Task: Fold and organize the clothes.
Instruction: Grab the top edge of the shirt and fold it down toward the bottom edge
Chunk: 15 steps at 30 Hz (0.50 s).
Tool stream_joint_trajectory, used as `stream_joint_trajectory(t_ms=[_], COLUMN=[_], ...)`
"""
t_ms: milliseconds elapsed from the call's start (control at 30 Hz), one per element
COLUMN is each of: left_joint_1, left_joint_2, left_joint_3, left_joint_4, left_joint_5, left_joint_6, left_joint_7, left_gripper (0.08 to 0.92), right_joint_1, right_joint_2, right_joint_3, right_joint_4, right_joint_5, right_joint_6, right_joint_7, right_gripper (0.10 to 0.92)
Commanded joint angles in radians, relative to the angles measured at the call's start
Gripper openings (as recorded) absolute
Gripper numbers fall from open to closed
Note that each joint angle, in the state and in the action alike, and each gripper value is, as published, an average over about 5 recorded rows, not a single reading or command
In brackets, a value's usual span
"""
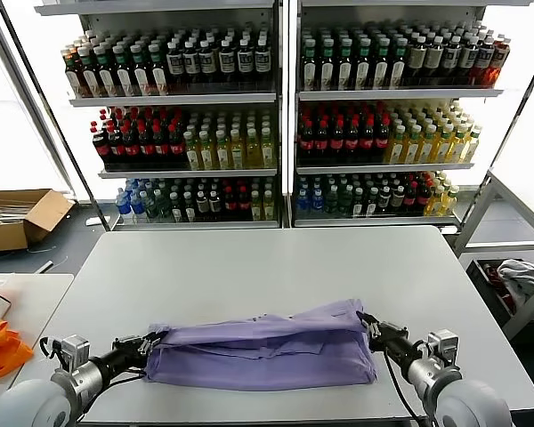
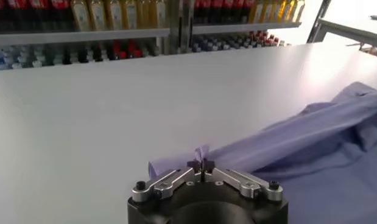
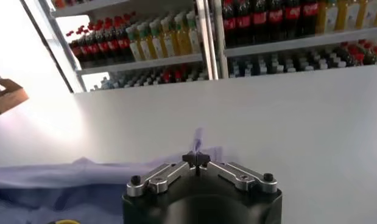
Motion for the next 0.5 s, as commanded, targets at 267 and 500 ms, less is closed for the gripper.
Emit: stream_joint_trajectory(t_ms=[267,500], left_joint_1=[0.231,0.257], left_joint_2=[-0.081,-0.190], left_joint_3=[-0.198,-0.206], left_joint_4=[-0.145,-0.204], left_joint_5=[0.126,0.115], left_joint_6=[-0.001,-0.026], left_joint_7=[-0.049,-0.127], left_gripper=[0.239,0.439], right_joint_1=[-0.245,-0.305], right_joint_2=[0.038,0.088], right_joint_3=[0.188,0.281], right_joint_4=[0.157,0.188], right_joint_5=[-0.015,-0.027], right_joint_6=[0.056,0.165], right_joint_7=[-0.027,-0.065], right_gripper=[0.346,0.553])
